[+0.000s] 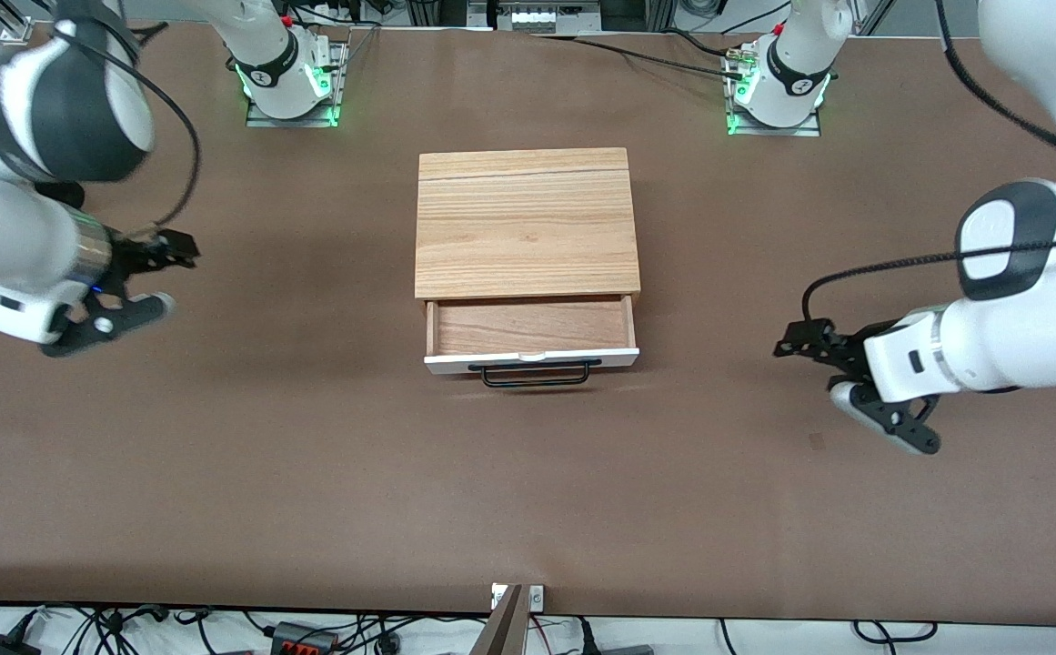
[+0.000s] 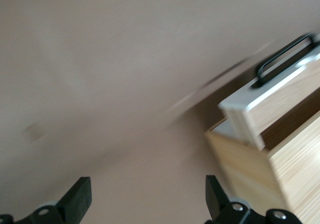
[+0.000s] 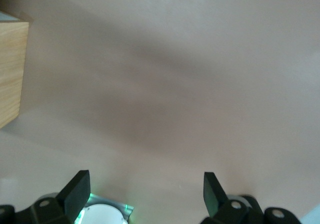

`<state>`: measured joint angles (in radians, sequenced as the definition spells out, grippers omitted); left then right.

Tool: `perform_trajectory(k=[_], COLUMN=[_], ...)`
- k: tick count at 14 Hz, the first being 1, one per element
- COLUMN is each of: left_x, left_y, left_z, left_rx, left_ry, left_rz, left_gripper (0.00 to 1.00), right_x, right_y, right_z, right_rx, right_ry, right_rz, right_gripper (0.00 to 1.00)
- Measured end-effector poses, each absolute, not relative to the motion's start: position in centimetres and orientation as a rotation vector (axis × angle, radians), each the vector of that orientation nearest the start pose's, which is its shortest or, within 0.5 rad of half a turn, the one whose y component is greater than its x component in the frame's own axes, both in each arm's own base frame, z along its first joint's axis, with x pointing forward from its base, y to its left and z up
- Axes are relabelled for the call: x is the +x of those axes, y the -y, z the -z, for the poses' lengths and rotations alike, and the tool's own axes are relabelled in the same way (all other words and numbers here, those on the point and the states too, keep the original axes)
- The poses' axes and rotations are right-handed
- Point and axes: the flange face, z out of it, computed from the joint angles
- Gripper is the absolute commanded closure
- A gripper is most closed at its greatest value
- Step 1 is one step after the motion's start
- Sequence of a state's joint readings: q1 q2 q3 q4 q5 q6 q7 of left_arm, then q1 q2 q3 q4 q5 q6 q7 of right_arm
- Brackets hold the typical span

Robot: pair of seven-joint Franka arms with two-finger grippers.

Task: Pull top drawer with both arms simultaneously

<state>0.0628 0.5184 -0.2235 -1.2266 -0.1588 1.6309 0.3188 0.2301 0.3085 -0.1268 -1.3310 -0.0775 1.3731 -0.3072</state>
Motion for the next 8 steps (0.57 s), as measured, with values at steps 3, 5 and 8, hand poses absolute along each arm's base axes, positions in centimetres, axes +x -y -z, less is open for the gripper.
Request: perform_trajectory(k=[3,5,8], left_x=[66.8,65.8,64.3], left_y=[8.3,7.1,5.4], left_z=[-51.0,-53.2,-56.0], left_rx=[-3.265,-3.213,-3.134], left_ry=[-0.638,-0.590,-0.503], left_rz=[-0.201,-0.205,-0.208], left_gripper=[0.00,0.00,0.00], right_x=[59.4,58.1,56.6], right_y=[-3.3,-1.9,-0.3], right_z=[-57.9,-58.1,-56.5], right_rx=[-3.165,-3.192,-3.172], right_ry=[0.471,0.276,0.051], right_rz=[-0.389,-0.350,-0.177], right_gripper=[0.00,0.00,0.00])
